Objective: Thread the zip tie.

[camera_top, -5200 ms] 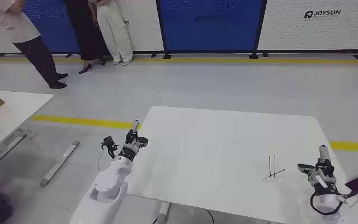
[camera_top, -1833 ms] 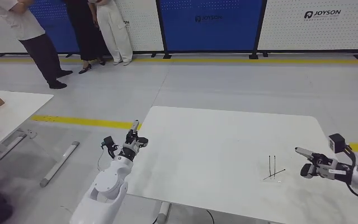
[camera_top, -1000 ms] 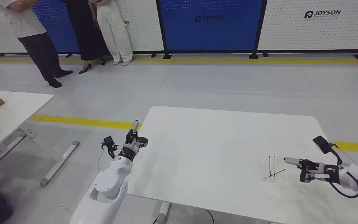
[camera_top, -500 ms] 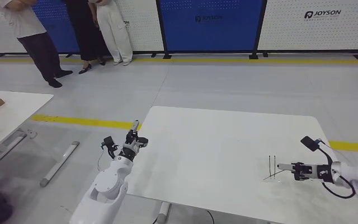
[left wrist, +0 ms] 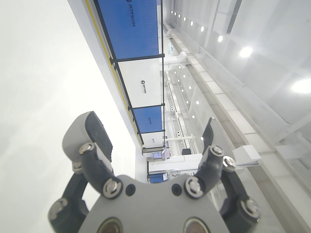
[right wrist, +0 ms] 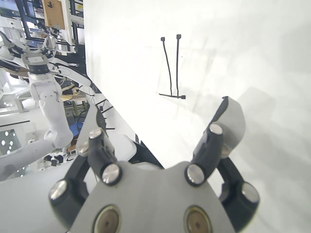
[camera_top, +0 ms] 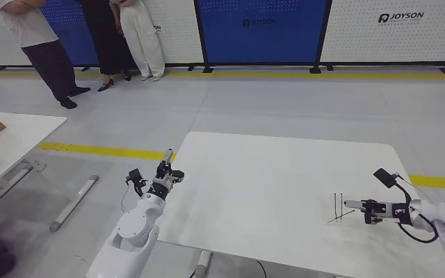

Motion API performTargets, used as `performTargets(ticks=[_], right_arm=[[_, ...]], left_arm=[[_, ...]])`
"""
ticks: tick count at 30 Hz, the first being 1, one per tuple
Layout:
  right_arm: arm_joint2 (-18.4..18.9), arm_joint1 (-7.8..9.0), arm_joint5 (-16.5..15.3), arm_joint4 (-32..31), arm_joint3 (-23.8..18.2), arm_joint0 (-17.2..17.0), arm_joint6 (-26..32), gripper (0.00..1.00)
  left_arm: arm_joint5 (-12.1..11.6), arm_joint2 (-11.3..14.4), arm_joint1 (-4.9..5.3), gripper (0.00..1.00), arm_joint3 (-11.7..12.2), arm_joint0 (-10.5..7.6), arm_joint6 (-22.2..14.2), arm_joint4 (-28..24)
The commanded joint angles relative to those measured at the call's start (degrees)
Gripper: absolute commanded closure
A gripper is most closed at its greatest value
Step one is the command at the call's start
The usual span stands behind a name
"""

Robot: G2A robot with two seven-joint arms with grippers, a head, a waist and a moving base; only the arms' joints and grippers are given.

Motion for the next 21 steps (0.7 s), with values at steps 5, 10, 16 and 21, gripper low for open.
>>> performTargets(ticks=[5, 10, 16, 21], right_arm=[[-1.48, -0.13, -0.99, 0.75, 3.53, 1.91, 0.43, 0.51], [-2.15, -0.11, -1.75, 1.38, 5.37, 2.86, 0.86, 0.53], [-3.27, 0.02, -2.28, 2.23, 7.78, 3.81, 0.91, 0.56], [-4.52, 0.11, -2.80, 3.46, 9.97, 4.92, 0.91, 0.58]], left_arm=[[0.00, 0.00, 0.00, 0.00, 0.00, 0.00, 0.00, 0.00], [0.00, 0.00, 0.00, 0.00, 0.00, 0.00, 0.00, 0.00], [0.00, 0.00, 0.00, 0.00, 0.00, 0.00, 0.00, 0.00], [0.00, 0.00, 0.00, 0.00, 0.00, 0.00, 0.00, 0.00]])
